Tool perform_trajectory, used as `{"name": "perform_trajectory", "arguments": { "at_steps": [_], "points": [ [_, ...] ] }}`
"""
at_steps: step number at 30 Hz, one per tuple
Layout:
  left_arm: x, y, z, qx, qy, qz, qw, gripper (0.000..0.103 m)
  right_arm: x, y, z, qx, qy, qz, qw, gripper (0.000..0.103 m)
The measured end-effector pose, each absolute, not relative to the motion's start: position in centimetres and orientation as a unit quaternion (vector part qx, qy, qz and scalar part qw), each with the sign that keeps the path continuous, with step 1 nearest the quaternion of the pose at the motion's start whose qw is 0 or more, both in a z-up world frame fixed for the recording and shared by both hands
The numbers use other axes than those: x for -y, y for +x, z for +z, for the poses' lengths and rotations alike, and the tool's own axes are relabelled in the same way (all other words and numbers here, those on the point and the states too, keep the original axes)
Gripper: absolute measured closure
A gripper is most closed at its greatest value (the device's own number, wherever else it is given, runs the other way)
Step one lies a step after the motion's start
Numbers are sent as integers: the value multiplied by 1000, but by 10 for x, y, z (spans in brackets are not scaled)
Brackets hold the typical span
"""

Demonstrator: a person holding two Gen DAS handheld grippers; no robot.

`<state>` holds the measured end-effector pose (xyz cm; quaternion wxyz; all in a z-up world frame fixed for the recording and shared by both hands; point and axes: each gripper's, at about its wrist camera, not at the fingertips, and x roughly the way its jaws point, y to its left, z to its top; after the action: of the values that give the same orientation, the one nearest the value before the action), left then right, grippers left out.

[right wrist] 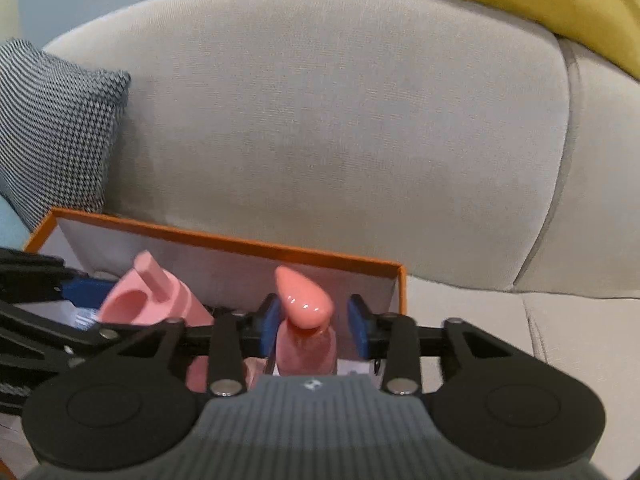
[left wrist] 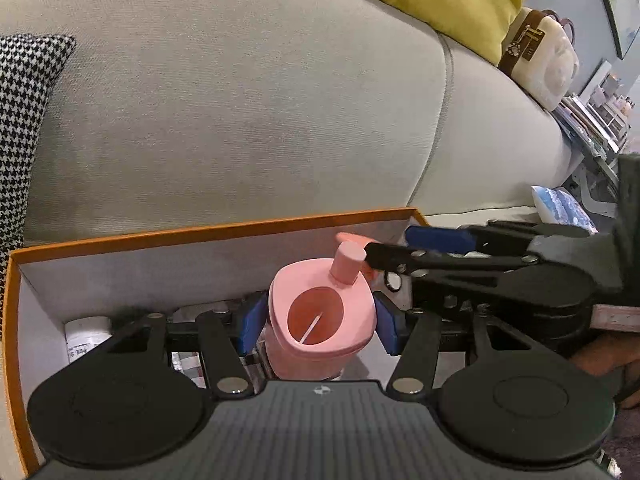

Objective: Organize rigid objects
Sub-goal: 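Lower the pink cup with the left tool while the right tool lowers the pump bottle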

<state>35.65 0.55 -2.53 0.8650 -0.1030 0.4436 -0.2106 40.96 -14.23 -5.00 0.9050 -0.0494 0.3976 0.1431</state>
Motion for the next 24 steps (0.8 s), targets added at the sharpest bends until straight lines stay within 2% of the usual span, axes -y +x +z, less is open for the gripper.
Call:
{"name": "perform_trajectory", "arguments": {
  "at_steps": [5, 8, 24],
  "points": [
    [11, 352, -23, -440, -105, -226, 863, 39, 162, 385, -17, -331, -32, 114, 936, 58],
    [28, 354, -32, -448, -106, -233, 856, 39, 176, 370, -9, -306, -31, 86, 948, 51],
    [75, 365, -57, -477, -35, -218, 851, 38, 199, 365, -43, -366, -19, 73, 928, 52]
  ]
}}
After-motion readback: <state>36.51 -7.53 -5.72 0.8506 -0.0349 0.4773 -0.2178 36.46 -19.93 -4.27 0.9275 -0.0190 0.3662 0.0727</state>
